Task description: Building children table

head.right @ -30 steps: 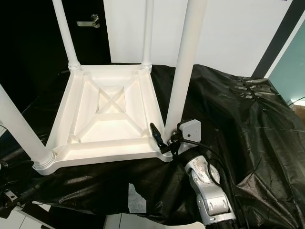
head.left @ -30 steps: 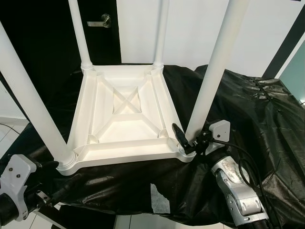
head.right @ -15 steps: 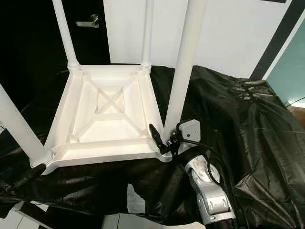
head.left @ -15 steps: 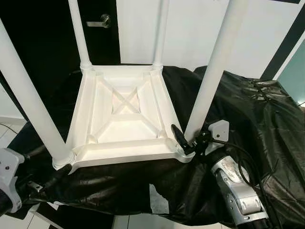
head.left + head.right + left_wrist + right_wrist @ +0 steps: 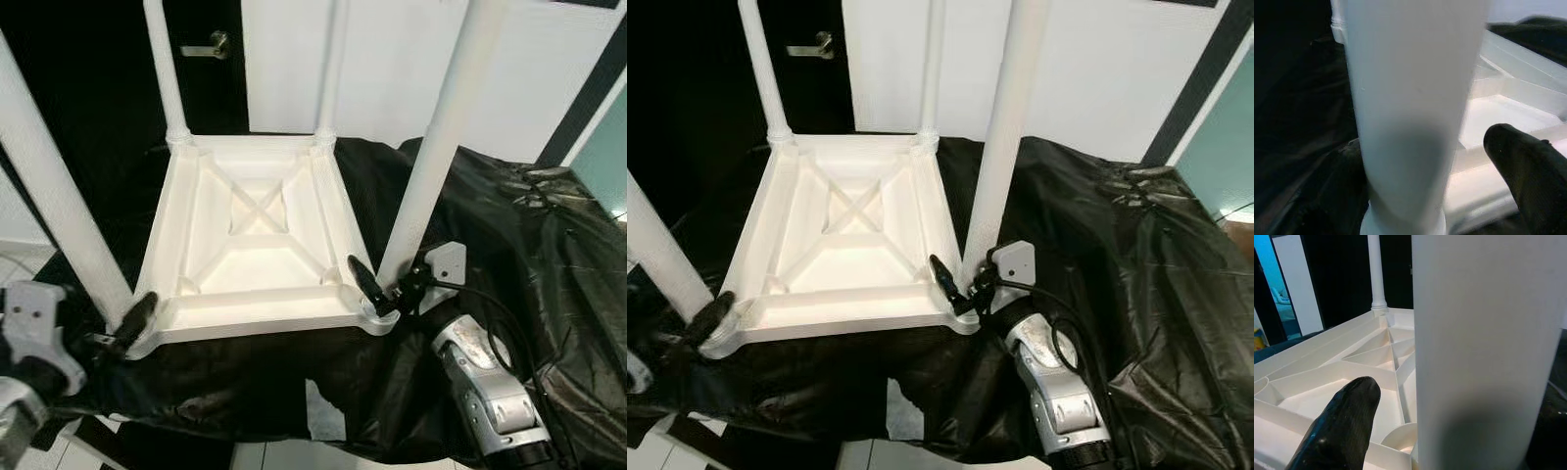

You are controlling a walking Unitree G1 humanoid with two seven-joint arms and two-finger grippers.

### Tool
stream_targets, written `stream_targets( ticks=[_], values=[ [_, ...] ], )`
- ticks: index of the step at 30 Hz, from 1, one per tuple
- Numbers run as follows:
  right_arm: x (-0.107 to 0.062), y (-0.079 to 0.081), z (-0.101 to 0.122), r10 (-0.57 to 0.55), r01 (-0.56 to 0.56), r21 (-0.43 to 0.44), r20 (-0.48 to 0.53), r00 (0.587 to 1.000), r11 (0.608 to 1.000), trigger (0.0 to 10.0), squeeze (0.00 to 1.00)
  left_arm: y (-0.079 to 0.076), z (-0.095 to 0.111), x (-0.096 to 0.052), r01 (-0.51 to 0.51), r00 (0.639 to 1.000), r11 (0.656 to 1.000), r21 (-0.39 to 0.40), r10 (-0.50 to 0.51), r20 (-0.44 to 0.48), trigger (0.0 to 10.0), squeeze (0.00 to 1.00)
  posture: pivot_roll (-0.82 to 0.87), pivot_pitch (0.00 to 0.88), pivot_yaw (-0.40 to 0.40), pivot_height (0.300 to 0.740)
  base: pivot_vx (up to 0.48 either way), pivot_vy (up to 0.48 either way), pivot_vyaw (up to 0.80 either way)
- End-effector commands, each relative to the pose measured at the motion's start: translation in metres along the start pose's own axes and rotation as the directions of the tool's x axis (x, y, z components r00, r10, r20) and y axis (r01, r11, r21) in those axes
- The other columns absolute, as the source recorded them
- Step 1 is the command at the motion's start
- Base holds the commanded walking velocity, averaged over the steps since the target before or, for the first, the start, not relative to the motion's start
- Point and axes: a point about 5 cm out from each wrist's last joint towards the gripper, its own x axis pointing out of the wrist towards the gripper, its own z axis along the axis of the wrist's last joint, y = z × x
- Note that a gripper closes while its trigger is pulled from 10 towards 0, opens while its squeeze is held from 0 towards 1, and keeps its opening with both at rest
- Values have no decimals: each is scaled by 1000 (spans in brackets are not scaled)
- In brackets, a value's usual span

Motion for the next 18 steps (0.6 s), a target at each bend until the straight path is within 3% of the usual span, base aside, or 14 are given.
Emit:
stream_targets(
  ticks=[1, 8, 9, 10, 12, 13, 15, 16, 18],
  values=[
    [1, 1, -3, 6, -6, -1, -19, 1000, 1000, 10000, 0, 3, -2, 4, -88, 996, 996, -3, 88, 6, 10000, 0, 118, 0, -79, 740, 0, 0, 0],
    [0, -2, -3, -21, 21, -10, -21, 1000, 1000, 10000, 0, -3, -3, 24, -133, 990, 990, -57, 135, 44, 10000, 0, 103, 0, -69, 740, 0, 0, 0],
    [-1, -3, -3, -26, 26, -6, -23, 999, 1000, 10000, 569, -4, -4, 29, -145, 988, 988, -62, 148, 53, 10000, 0, 97, 0, -64, 740, 0, 0, 0],
    [-2, -3, -3, -29, 29, 0, -25, 999, 1000, 10000, 1000, -5, -5, 35, -162, 984, 984, -76, 166, 59, 10000, 0, 91, 0, -60, 740, 0, 0, 0],
    [-3, -3, -3, -37, 37, -2, -26, 999, 999, 10000, 1000, -5, -5, 40, -175, 981, 981, -87, 181, 64, 10000, 0, 85, 0, -55, 740, 0, 0, 0],
    [-6, -3, -3, -45, 45, 0, -32, 998, 999, 10000, 247, -6, -6, 47, -188, 978, 976, -111, 196, 73, 10000, 0, 78, 0, -49, 740, 0, 0, 0],
    [-6, -2, -4, -46, 46, 1, -33, 998, 999, 10000, 247, -6, -6, 49, -192, 976, 974, -117, 202, 76, 10000, 0, 78, 0, -49, 740, 0, 0, 0],
    [-8, -2, -4, -47, 47, 5, -35, 998, 999, 10000, 0, -6, -5, 52, -192, 975, 972, -137, 205, 86, 10000, 0, 70, 0, -42, 740, 0, 0, 0],
    [-10, -1, -4, -47, 47, 4, -38, 998, 999, 10000, 0, -6, -5, 55, -199, 973, 969, -149, 214, 89, 10000, 0, 66, 0, -39, 740, 0, 0, 0]
  ],
)
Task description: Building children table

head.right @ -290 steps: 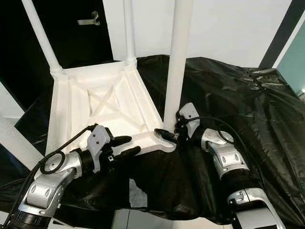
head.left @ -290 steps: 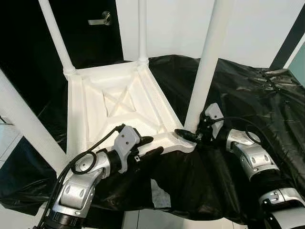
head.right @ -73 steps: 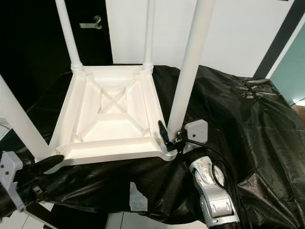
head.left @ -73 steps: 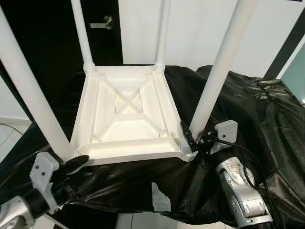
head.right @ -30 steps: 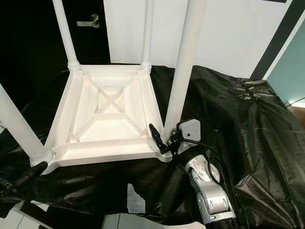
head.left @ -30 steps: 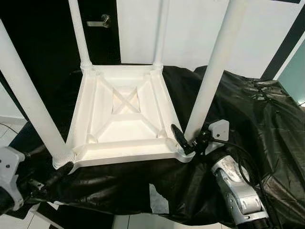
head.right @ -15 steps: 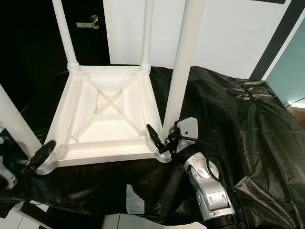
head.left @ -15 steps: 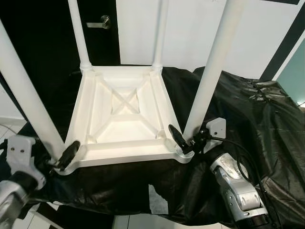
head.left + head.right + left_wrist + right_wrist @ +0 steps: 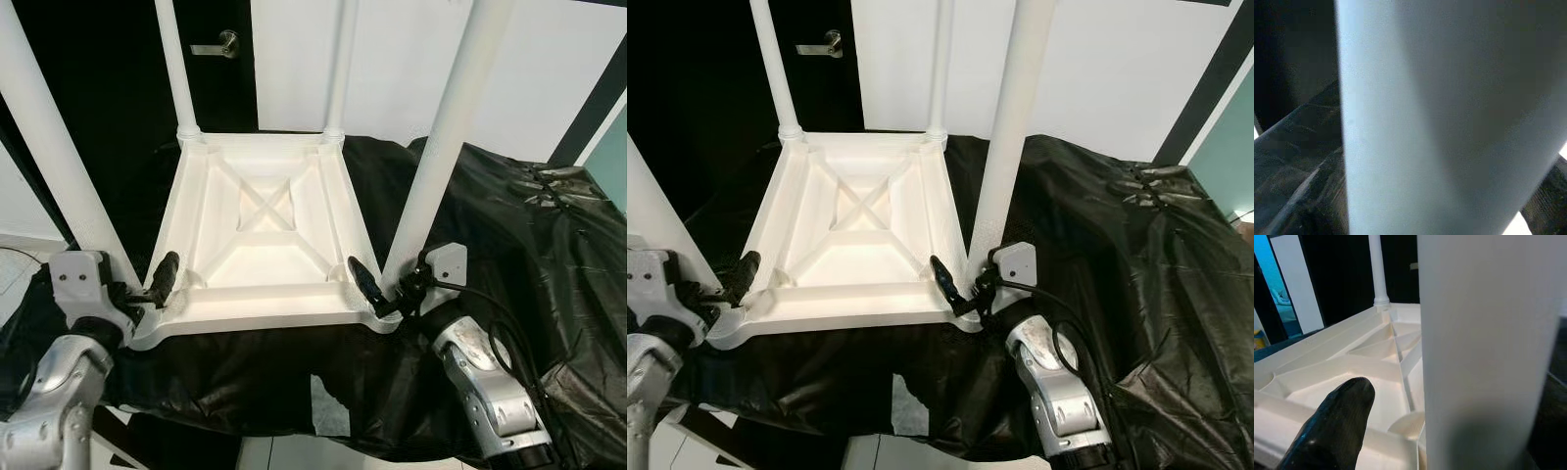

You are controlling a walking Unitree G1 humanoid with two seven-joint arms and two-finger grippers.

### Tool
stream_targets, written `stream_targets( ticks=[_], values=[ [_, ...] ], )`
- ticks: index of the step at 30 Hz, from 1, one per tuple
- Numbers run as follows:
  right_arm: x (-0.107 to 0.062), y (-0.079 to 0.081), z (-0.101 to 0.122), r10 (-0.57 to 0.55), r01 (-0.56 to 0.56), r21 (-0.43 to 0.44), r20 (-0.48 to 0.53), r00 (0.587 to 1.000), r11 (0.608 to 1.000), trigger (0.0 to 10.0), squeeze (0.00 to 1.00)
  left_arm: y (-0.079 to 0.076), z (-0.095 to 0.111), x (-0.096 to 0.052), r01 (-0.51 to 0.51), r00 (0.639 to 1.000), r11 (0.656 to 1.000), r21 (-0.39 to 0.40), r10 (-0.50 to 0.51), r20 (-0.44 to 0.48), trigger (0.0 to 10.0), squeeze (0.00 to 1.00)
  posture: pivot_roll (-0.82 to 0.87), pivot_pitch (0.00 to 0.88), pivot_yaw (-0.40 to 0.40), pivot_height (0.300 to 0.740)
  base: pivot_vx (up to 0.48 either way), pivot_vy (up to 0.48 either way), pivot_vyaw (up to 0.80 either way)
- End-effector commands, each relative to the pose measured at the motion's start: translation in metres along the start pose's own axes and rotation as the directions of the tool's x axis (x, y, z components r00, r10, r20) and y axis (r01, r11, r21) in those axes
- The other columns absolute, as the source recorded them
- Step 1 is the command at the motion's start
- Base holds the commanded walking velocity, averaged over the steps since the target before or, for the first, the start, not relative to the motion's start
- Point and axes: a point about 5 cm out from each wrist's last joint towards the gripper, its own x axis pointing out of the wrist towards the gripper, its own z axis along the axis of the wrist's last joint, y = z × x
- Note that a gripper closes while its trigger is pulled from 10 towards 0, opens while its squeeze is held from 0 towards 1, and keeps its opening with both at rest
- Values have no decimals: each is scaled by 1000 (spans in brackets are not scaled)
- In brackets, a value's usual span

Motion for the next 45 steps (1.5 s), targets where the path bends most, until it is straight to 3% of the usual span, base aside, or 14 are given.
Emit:
stream_targets(
  ticks=[1, 2, 5, 6, 12, 17, 23, 28, 31, 38, 39, 41, 42, 45],
  values=[
    [-2, 0, 0, -2, 2, -5, -10, 1000, 1000, 10000, 0, -1, -3, 5, -30, 999, 1000, -10, 29, -13, 10000, 0, 66, 0, -39, 740, 0, 0, 0],
    [-9, 1, -2, -5, 5, -8, -23, 1000, 1000, 10000, 0, -1, -3, 10, -40, 999, 999, -36, 40, -2, 1882, 0, 55, 0, -30, 740, 0, 0, 0],
    [-12, 1, -3, -8, 7, -10, -29, 1000, 1000, 10000, 0, -2, -4, 12, -50, 999, 998, -47, 50, 2, 1882, 0, 53, 0, -30, 740, 0, 0, 0],
    [-15, 1, -3, -14, 13, -9, -35, 999, 1000, 10000, 0, -3, -3, 14, -46, 999, 997, -63, 46, 10, 0, 0, 49, 0, -26, 740, 0, 0, 0],
    [-29, 2, -1, -21, 23, 35, -53, 998, 999, 10000, 0, -8, -3, 18, -23, 999, 993, -112, 27, 31, 0, 0, 39, 0, -19, 740, 0, 0, 0],
    [-51, 15, 4, 84, -75, 101, -87, 993, 992, 10000, 0, -19, -8, 20, 21, 1000, 992, -126, -18, 26, 0, 0, 31, 0, -10, 740, 0, 0, 0],
    [-63, 18, 4, 128, -106, 175, -121, 984, 979, 10000, 0, -20, -9, 20, 25, 1000, 990, -138, -22, 22, 0, 0, 28, 0, -7, 740, 0, 0, 0],
    [-85, 26, 1, 242, -168, 344, -184, 953, 924, 10000, 0, -24, -8, 21, 52, 998, 986, -157, -49, 29, 0, 0, 25, 0, 2, 740, 0, 0, 0],
    [-92, 30, -1, 289, -192, 395, -203, 936, 899, 10000, 0, -26, -7, 21, 56, 998, 987, -151, -52, 29, 0, 0, 25, 0, 5, 740, 0, 0, 0],
    [-90, 31, -7, 268, -132, 512, -201, 942, 849, 10000, 0, -33, -6, 22, 64, 998, 982, -176, -59, 36, 0, 0, 30, 0, 5, 740, 0, 0, 0],
    [-82, 30, -9, 262, -114, 566, -187, 947, 817, 10000, 0, -38, -5, 21, 73, 997, 979, -192, -66, 40, 0, 0, 37, 0, 3, 740, 0, 0, 0],
    [-78, 30, -10, 259, -108, 582, -183, 948, 806, 10000, 0, -39, -5, 21, 75, 997, 978, -197, -68, 40, 0, 0, 37, 0, 3, 740, 0, 0, 0],
    [-65, 29, -11, 245, -93, 635, -156, 957, 767, 10000, 0, -47, -4, 20, 92, 995, 973, -210, -84, 48, 0, 0, 54, 0, -7, 740, 0, 0, 0],
    [-56, 28, -12, 233, -85, 669, -134, 963, 738, 10000, 0, -52, -3, 19, 99, 994, 970, -222, -89, 55, 0, 0, 62, 0, -13, 740, 0, 0, 0]
  ],
)
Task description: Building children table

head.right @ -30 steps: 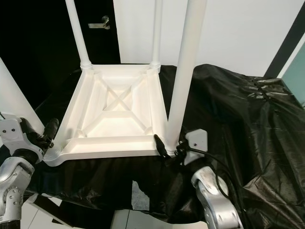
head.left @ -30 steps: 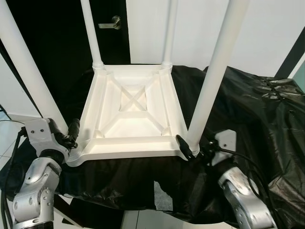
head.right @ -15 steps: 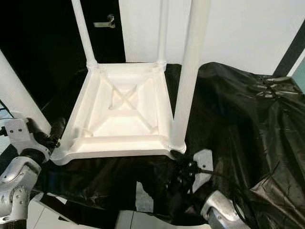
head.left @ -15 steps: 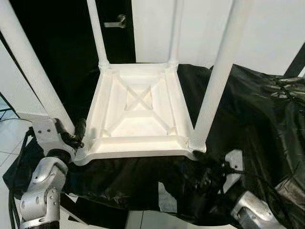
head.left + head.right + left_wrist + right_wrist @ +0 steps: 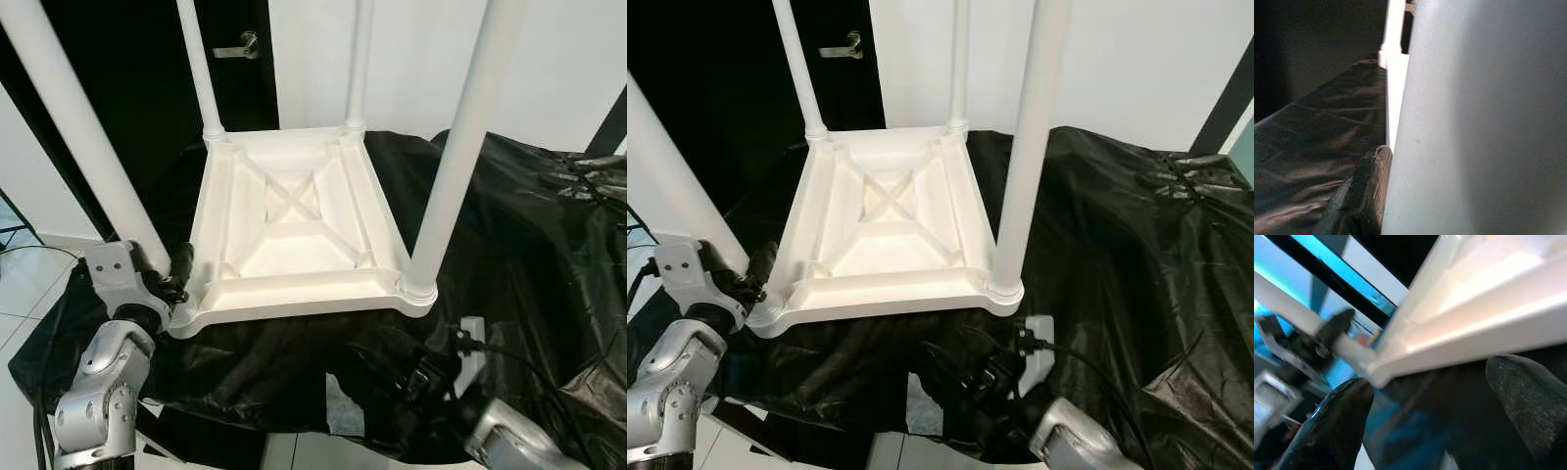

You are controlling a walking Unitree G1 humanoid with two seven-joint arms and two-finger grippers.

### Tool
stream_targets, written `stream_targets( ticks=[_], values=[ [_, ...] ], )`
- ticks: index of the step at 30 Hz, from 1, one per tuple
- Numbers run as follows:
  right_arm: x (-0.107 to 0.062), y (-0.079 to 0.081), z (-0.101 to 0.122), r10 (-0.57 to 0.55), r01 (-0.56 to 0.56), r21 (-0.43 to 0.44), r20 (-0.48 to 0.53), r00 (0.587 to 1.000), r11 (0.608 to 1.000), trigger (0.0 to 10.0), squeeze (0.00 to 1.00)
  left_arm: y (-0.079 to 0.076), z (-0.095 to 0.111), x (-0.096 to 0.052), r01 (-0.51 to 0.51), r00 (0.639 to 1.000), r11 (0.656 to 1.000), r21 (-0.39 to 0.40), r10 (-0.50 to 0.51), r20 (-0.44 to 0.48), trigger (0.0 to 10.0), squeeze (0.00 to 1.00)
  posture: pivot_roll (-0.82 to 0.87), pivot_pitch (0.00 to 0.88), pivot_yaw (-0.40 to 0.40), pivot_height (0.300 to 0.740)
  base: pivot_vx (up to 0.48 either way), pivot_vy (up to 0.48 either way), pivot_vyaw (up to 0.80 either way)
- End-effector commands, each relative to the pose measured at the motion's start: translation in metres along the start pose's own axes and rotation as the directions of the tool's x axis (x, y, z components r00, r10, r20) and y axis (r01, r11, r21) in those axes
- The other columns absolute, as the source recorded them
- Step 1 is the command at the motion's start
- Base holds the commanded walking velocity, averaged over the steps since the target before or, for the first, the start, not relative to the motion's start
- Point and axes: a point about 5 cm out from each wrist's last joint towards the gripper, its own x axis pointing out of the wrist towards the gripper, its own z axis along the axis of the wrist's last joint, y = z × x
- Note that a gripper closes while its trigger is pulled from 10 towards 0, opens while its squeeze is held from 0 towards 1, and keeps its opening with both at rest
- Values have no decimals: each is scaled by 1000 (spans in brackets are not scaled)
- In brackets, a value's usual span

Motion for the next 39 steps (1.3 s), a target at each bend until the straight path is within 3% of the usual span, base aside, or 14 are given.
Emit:
stream_targets(
  ticks=[1, 8, 18, 25, 39],
  values=[
    [4, -7, -3, -29, 29, 77, 0, 1000, 997, 10000, 0, -14, 2, 1, 72, 997, 993, -89, -70, 24, 0, 0, 70, 0, -16, 740, 0, 0, 0],
    [12, -13, -7, -43, 43, 168, -5, 999, 985, 10000, 0, -15, 5, -1, 53, 998, 991, -124, -47, 47, 0, 0, 90, 0, -33, 740, 0, 0, 0],
    [4, -27, -13, -108, 110, 266, -23, 994, 958, 10000, 0, -8, 11, -7, 25, 997, 984, -178, -12, 74, 0, 0, 101, 0, -40, 740, 0, 0, 0],
    [16, -43, -5, -170, 148, 278, 57, 984, 949, 10000, 0, -10, 13, -11, 22, 997, 983, -182, -8, 78, 0, 0, 130, 0, -39, 740, 0, 0, 0],
    [69, -61, 8, -174, 116, 320, 158, 972, 940, 10000, 0, -35, 21, -13, 86, 992, 974, -208, -65, 106, 0, 0, 192, 0, -36, 740, 0, 0, 0]
  ],
)
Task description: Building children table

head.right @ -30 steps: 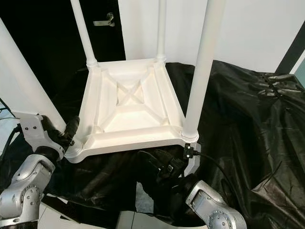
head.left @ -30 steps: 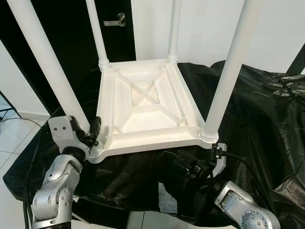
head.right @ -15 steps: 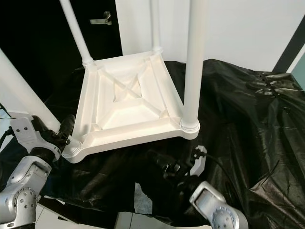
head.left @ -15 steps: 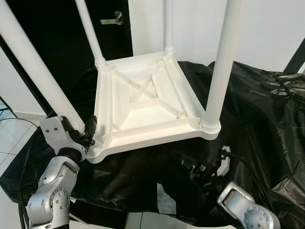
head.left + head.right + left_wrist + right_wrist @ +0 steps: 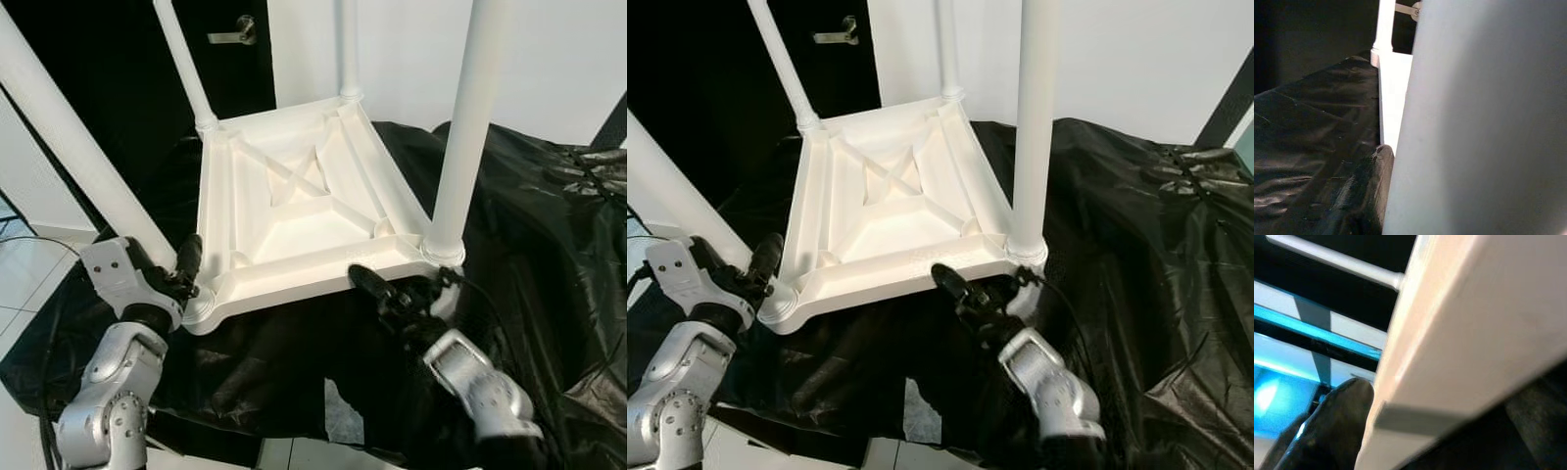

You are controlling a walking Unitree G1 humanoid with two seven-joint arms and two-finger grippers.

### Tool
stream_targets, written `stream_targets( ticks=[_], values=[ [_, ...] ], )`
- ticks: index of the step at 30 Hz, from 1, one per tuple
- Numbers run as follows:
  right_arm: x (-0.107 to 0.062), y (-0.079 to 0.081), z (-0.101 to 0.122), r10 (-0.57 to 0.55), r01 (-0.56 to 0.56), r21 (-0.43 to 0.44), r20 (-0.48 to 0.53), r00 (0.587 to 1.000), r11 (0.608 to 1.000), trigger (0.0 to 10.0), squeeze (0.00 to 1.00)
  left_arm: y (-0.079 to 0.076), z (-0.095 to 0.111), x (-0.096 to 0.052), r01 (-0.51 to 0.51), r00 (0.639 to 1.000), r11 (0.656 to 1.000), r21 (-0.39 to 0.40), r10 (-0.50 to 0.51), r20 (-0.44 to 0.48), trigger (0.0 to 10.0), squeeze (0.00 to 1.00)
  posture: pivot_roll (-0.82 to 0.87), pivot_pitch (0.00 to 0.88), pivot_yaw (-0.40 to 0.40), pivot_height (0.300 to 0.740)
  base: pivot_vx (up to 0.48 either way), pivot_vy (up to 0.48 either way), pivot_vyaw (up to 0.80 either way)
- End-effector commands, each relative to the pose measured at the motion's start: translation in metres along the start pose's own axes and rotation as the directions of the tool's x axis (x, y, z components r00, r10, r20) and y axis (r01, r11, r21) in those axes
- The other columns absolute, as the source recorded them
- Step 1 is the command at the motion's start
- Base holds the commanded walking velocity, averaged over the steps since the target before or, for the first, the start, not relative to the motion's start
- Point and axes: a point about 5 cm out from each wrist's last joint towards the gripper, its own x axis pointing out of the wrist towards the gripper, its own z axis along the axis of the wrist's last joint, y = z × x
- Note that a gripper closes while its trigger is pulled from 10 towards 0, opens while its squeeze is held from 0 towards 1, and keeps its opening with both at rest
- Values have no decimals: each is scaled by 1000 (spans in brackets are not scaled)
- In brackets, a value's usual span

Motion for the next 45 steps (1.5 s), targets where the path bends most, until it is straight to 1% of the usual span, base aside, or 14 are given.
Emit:
stream_targets(
  ticks=[1, 3, 6, 7, 9, 17, 18, 19, 21, 22, 23, 24, 25, 45],
  values=[
    [2, -5, -1, -14, 14, 6, 8, 1000, 1000, 10000, 0, -16, 5, 0, 95, 995, 992, -83, -92, 39, 0, 0, 194, 0, -37, 740, 0, 0, 0],
    [9, -5, -2, -3, 2, 19, 18, 1000, 1000, 10000, 0, -19, 6, 0, 98, 995, 991, -91, -94, 41, 0, 0, 201, 0, -37, 740, 0, 0, 0],
    [29, 1, -4, 27, -32, 76, 69, 997, 997, 10000, 0, -28, 7, 1, 113, 993, 988, -108, -108, 49, 0, 0, 218, 0, -37, 740, 0, 0, 0],
    [29, 1, -4, 27, -32, 76, 69, 997, 997, 10000, 0, -28, 7, 1, 113, 993, 988, -108, -108, 49, 0, 0, 218, 0, -37, 740, 0, 0, 0],
    [39, 6, -5, 40, -52, 122, 94, 995, 991, 10000, 0, -31, 7, 1, 121, 992, 986, -111, -117, 48, 0, 0, 219, 0, -37, 740, 0, 0, 0],
    [63, 19, 0, 70, -98, 175, 158, 985, 980, 10000, 0, -34, 5, -1, 121, 992, 987, -109, -117, 36, 0, 0, 234, 0, -40, 740, 0, 0, 0],
    [63, 19, 0, 70, -98, 175, 158, 985, 980, 10000, 0, -34, 5, -1, 121, 992, 987, -109, -117, 36, 0, 0, 234, 0, -40, 740, 0, 0, 0],
    [66, 20, 2, 67, -99, 186, 172, 983, 978, 8902, 0, -35, 5, -2, 118, 993, 987, -108, -115, 35, 0, 0, 233, 0, -42, 740, 0, 0, 0],
    [68, 21, 4, 69, -105, 193, 184, 980, 976, 8510, 0, -35, 5, -2, 116, 993, 987, -113, -113, 36, 0, 0, 233, 0, -46, 740, 0, 0, 0],
    [68, 21, 4, 69, -105, 193, 184, 980, 976, 8510, 0, -35, 5, -2, 116, 993, 987, -113, -113, 36, 0, 0, 233, 0, -46, 740, 0, 0, 0],
    [69, 21, 6, 71, -109, 195, 191, 979, 975, 9098, 0, -36, 4, -2, 115, 993, 987, -113, -112, 36, 0, 0, 233, 0, -46, 740, 0, 0, 0],
    [70, 21, 7, 76, -115, 195, 194, 978, 974, 9020, 0, -36, 4, -2, 114, 993, 987, -117, -111, 35, 0, 0, 231, 0, -47, 740, 0, 0, 0],
    [71, 21, 6, 82, -119, 188, 195, 977, 975, 10000, 0, -37, 4, -2, 115, 993, 986, -117, -112, 36, 0, 0, 229, 0, -47, 740, 0, 0, 0],
    [74, 15, 4, 86, -128, 209, 199, 976, 969, 10000, 0, -40, 4, -2, 113, 993, 986, -121, -109, 38, 0, 0, 226, 0, -55, 740, 0, 0, 0]
  ],
)
